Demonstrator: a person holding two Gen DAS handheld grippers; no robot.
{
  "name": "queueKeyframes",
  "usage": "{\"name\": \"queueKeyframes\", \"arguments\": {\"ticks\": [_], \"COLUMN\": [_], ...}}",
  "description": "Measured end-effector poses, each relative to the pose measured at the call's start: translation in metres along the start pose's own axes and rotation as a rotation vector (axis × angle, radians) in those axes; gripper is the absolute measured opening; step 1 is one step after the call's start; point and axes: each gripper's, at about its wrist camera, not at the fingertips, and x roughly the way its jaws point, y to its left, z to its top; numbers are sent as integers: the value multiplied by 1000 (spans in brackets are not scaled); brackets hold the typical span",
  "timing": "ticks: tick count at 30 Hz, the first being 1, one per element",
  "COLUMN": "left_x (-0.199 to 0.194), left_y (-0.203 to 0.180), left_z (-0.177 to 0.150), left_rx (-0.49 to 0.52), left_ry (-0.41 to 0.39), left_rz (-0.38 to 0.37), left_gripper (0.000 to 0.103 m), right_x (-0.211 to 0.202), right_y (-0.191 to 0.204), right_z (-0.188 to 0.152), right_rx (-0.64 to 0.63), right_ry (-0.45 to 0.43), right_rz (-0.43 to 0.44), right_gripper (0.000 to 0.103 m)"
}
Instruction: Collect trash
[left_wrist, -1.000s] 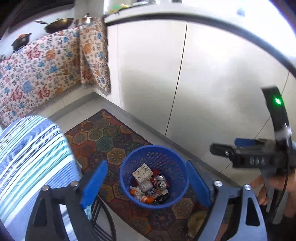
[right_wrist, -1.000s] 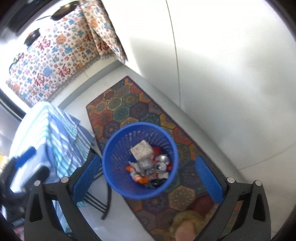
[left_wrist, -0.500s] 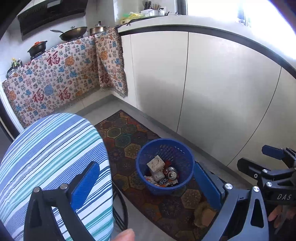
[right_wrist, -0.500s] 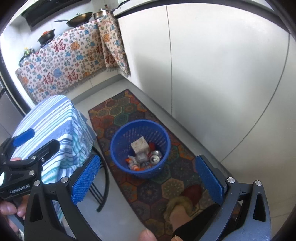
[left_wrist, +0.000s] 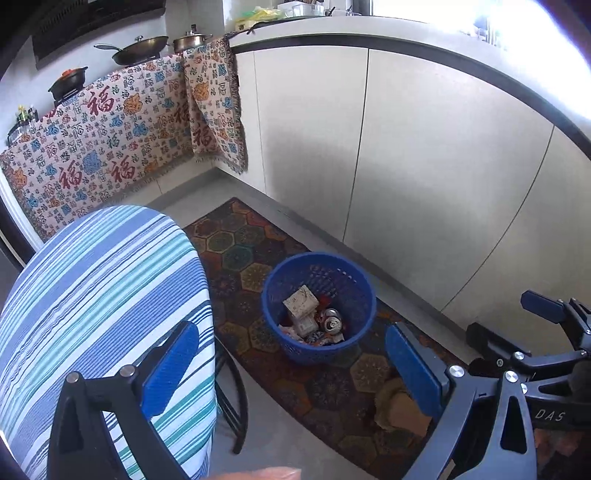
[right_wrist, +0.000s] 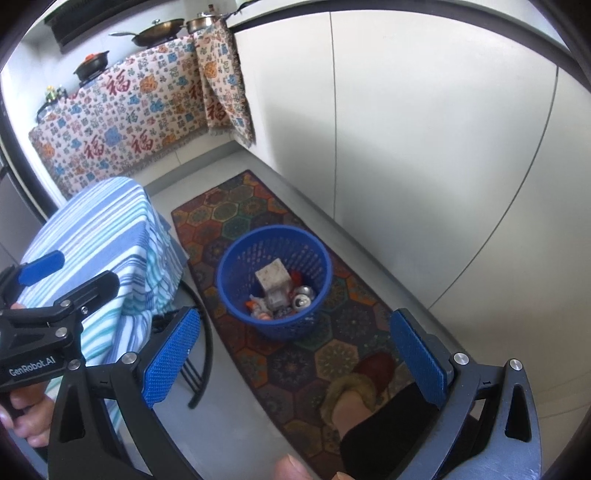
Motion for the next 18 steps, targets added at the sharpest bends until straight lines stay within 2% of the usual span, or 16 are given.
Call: {"name": "queueKeyframes", "arguments": {"ticks": [18], "left_x": [4], "left_y": [-3], "left_z": [-1], "left_rx": [-2], "left_ry": [1], "left_rz": [0], "left_gripper": [103], "right_x": [-9], "right_y": [7], "right_z": [-5], "right_rx": [-32], "right_ry": [-1], "right_rz": [-7], "right_gripper": [103]}}
